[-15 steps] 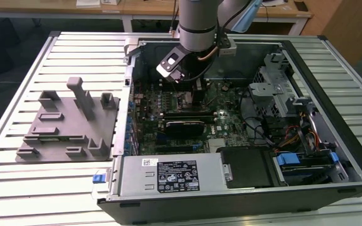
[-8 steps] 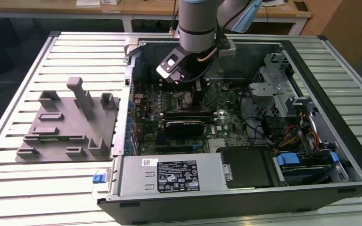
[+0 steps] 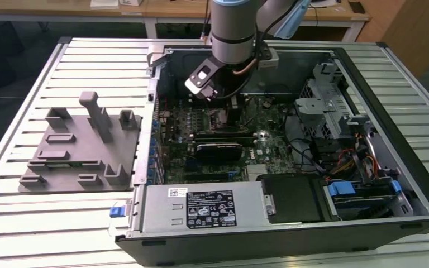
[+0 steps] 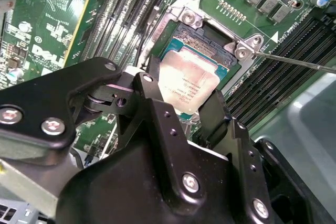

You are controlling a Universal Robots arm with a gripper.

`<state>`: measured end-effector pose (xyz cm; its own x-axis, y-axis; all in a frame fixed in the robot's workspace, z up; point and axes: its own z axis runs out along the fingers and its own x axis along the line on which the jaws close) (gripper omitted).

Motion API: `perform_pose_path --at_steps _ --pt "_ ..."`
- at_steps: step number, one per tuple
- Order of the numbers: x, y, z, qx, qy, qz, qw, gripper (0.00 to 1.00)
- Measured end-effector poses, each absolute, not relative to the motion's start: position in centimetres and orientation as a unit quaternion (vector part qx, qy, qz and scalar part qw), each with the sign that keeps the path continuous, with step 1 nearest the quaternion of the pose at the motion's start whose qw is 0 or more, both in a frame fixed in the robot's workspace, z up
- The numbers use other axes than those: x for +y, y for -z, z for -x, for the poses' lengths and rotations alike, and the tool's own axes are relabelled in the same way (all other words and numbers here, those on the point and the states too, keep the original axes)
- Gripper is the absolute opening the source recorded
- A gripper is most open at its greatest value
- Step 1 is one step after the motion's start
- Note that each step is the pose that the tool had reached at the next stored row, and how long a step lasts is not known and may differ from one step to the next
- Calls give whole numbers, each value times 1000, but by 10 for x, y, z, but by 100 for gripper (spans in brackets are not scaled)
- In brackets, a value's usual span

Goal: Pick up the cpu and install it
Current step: 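Place the cpu into insertion slot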

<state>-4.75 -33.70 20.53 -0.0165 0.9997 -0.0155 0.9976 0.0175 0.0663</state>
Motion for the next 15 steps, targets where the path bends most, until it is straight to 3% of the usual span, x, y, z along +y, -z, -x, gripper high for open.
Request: perform_pose_path --at_steps 15 --pt "-335 -199 50 706 -19 -708 28 54"
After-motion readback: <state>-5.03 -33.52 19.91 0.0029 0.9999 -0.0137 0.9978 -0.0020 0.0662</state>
